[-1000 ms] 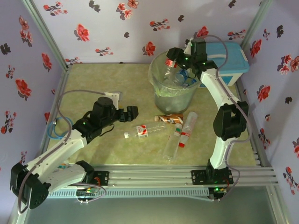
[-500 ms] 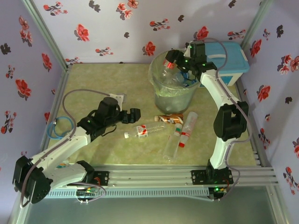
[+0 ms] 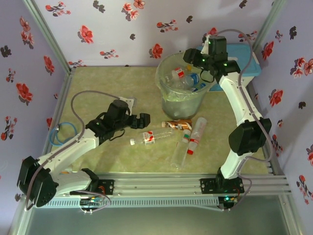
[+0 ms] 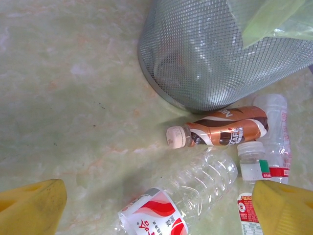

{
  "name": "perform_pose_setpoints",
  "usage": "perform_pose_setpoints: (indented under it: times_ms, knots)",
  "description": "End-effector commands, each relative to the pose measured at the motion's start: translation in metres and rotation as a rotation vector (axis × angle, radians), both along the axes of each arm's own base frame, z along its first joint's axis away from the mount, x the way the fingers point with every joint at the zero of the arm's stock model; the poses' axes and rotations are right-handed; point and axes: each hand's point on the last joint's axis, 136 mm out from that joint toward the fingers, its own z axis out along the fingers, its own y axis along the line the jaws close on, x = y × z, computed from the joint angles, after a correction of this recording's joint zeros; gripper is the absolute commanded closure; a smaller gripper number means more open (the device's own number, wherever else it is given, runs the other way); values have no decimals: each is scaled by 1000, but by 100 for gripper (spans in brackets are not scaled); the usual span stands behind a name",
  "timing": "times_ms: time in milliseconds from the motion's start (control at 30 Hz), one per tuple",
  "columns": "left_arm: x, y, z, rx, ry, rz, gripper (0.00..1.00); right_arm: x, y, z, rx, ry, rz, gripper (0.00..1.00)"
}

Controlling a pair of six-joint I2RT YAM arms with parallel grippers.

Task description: Put the plastic bottles in the bin

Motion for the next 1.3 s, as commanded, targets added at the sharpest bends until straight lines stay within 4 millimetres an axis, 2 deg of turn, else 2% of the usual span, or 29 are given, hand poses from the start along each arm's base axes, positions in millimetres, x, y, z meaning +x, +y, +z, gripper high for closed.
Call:
perform_pose_setpoints:
  times_ms: [0,133,267,367,500,633,733,833,967,1100,1267]
  knots:
    - [4,-4,11,22,-41,-16,2,6,12,-25,-86,43,27,52]
    - [2,-4,7,46,-34,-26,2,11,23,-55,-128,110,53,59]
    - [-1,-4,2,81,-24,-48,2,10,34,-87,-150,176,79,62]
    - [-3,-5,-4,117,-14,-69,1,8,38,-101,-152,196,88,63]
    - [-5,-8,-11,145,-3,-96,0,5,37,-82,-147,156,83,63]
    - [-12,-19,-18,170,2,-162,0,-5,29,-38,-130,71,75,61]
    - [-20,-29,-25,196,8,-242,0,-18,16,-7,-113,15,65,54]
    - [-33,-38,-38,266,18,-352,0,-35,2,12,-84,-21,58,46]
    - [-35,-36,-59,375,40,-422,0,-60,-19,21,-34,-48,36,40]
    - [-33,-37,-76,429,58,-452,0,-87,-38,19,-16,-46,10,36]
    - [-40,-41,-91,449,95,-490,0,-115,-59,17,-12,-59,-36,33]
